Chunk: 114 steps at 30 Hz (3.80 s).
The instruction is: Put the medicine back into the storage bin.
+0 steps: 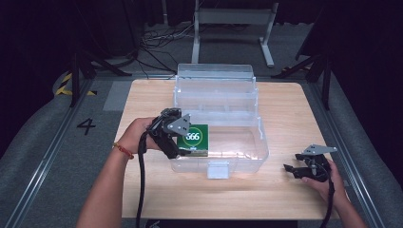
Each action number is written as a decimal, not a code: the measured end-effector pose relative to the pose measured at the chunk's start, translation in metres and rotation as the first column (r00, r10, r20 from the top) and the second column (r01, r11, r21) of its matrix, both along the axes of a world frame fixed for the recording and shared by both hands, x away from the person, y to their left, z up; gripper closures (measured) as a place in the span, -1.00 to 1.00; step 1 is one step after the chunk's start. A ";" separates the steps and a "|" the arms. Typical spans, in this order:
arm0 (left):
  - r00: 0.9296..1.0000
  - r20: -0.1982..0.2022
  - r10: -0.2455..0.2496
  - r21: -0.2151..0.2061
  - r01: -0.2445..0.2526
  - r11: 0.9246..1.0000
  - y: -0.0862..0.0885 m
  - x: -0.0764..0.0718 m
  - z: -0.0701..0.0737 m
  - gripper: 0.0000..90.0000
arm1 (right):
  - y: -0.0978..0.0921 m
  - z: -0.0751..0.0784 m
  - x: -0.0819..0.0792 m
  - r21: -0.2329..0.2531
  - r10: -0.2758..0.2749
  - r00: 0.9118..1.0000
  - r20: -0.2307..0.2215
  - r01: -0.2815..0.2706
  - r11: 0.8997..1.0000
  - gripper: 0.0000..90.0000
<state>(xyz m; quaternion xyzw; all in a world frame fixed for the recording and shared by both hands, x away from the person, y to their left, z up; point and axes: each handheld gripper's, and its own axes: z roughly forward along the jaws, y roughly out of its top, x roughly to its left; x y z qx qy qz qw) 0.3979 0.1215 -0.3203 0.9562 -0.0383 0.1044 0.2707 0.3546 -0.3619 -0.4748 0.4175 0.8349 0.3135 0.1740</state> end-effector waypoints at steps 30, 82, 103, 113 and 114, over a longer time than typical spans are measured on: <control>0.996 -0.077 0.044 0.027 -0.042 0.999 0.005 0.029 -0.036 -0.65 | 0.000 0.000 -0.002 0.005 0.008 1.000 -0.004 -0.008 1.000 -0.31; 0.927 -0.154 0.341 -0.192 -0.366 0.910 0.048 -0.053 -0.062 -0.24 | 0.018 0.081 0.016 0.153 0.085 0.980 0.182 -0.114 0.982 -0.24; 0.934 -0.074 0.351 -0.115 -0.357 0.927 0.032 -0.053 -0.070 0.28 | 0.081 0.127 0.063 0.127 0.202 0.947 0.251 -0.239 0.963 -0.20; 0.955 -0.090 0.283 -0.105 -0.292 0.951 0.033 -0.048 -0.068 0.46 | 0.100 0.139 0.090 0.115 0.220 0.940 0.261 -0.256 0.960 -0.20; 0.956 -0.091 0.279 -0.105 -0.288 0.952 0.033 -0.048 -0.067 0.50 | 0.101 0.141 0.092 0.118 0.221 0.938 0.268 -0.260 0.958 -0.18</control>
